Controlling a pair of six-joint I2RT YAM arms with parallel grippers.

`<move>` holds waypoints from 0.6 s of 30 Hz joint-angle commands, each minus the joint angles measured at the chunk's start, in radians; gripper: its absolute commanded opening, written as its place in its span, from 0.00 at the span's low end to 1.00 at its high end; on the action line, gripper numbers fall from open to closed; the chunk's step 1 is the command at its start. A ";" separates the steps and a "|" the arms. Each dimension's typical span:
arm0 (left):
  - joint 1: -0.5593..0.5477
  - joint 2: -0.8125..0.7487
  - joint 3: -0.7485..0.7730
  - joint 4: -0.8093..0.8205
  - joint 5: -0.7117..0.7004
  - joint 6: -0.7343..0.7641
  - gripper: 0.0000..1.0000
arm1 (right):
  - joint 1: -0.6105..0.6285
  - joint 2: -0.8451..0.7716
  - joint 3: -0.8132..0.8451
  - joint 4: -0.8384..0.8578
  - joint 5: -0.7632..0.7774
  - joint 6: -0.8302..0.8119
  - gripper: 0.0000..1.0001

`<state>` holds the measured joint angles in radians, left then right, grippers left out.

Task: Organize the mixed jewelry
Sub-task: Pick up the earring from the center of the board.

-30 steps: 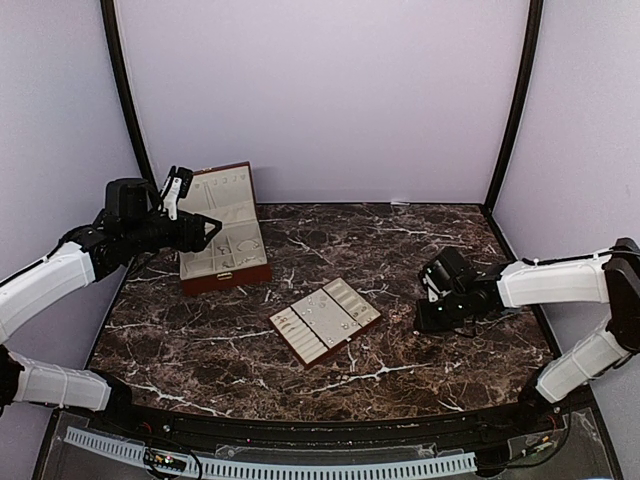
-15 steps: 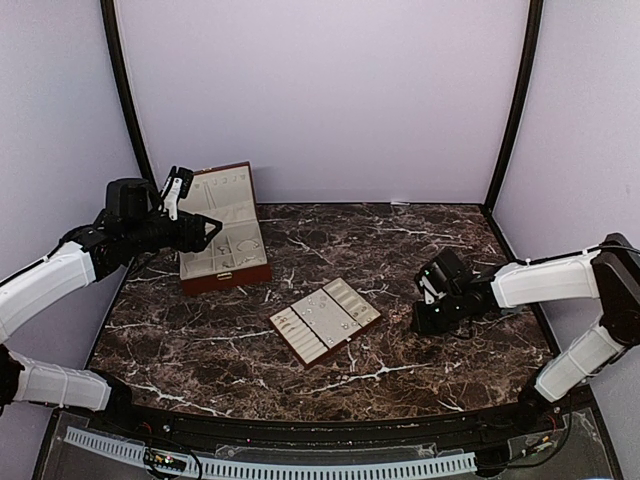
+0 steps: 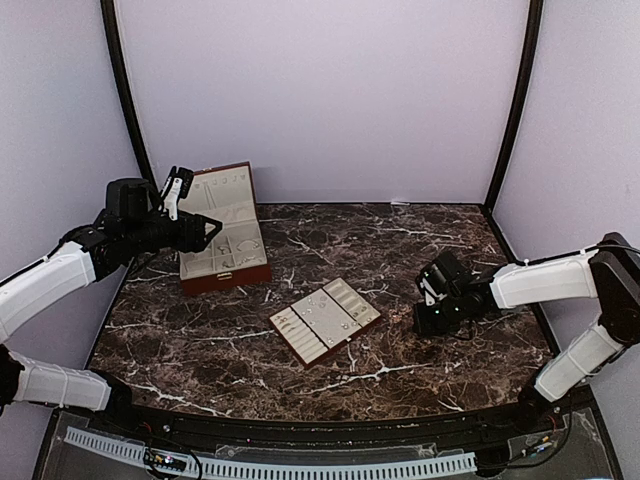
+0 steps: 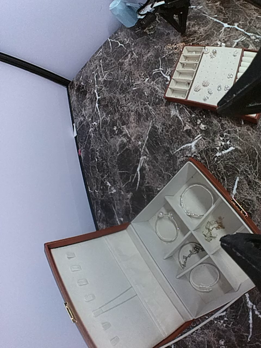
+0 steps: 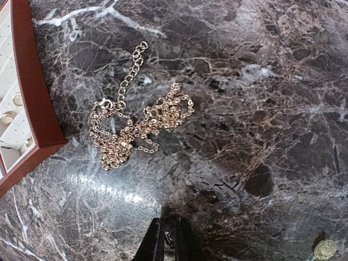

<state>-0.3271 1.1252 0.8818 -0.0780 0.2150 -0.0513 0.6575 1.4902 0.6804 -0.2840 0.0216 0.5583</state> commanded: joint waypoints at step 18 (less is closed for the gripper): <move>0.002 -0.008 -0.010 0.014 -0.010 0.012 0.76 | -0.006 -0.036 -0.002 0.006 -0.002 0.026 0.00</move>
<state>-0.3271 1.1252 0.8818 -0.0776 0.2146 -0.0513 0.6575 1.4864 0.6804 -0.2779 0.0196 0.5621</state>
